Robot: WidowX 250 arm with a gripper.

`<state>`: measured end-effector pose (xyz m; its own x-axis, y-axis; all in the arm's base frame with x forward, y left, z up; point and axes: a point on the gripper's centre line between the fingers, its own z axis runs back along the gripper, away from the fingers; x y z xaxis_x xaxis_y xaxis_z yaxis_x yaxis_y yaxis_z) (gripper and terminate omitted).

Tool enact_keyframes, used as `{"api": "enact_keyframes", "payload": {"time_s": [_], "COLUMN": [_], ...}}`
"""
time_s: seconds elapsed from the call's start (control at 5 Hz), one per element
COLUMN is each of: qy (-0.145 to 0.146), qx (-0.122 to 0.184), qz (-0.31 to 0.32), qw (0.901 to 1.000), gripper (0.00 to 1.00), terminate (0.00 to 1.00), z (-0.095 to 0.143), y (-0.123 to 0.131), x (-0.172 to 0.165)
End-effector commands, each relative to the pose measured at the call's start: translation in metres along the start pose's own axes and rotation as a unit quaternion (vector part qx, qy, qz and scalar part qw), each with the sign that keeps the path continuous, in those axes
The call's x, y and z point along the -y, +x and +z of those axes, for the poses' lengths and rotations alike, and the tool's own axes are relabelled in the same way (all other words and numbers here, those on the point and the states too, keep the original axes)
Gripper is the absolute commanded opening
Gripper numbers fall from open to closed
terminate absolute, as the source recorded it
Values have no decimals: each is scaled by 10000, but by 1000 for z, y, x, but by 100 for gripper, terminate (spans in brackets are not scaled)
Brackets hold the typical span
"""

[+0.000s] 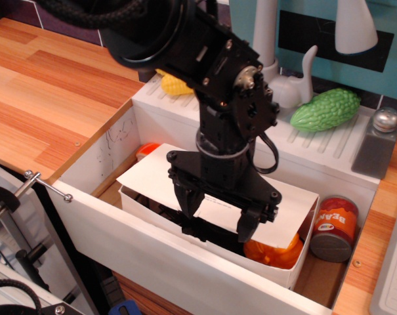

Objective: Open white1fbox flap

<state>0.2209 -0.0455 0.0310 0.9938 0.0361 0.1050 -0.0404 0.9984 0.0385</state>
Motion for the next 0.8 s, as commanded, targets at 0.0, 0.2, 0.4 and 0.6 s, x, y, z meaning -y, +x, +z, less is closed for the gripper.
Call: {"api": "enact_keyframes", "payload": {"time_s": [0.0, 0.2, 0.4, 0.6], "qy": [0, -71, -76, -139], "qx": [0, 11, -2, 46], "qz": [0, 62, 99, 182], "qw": [10000, 10000, 9999, 9997], "gripper": [100, 100, 100, 100], "terminate": [0, 0, 0, 0], "z": [0, -4, -4, -7], "y": [0, -6, -3, -6], "x": [0, 3, 3, 3]}}
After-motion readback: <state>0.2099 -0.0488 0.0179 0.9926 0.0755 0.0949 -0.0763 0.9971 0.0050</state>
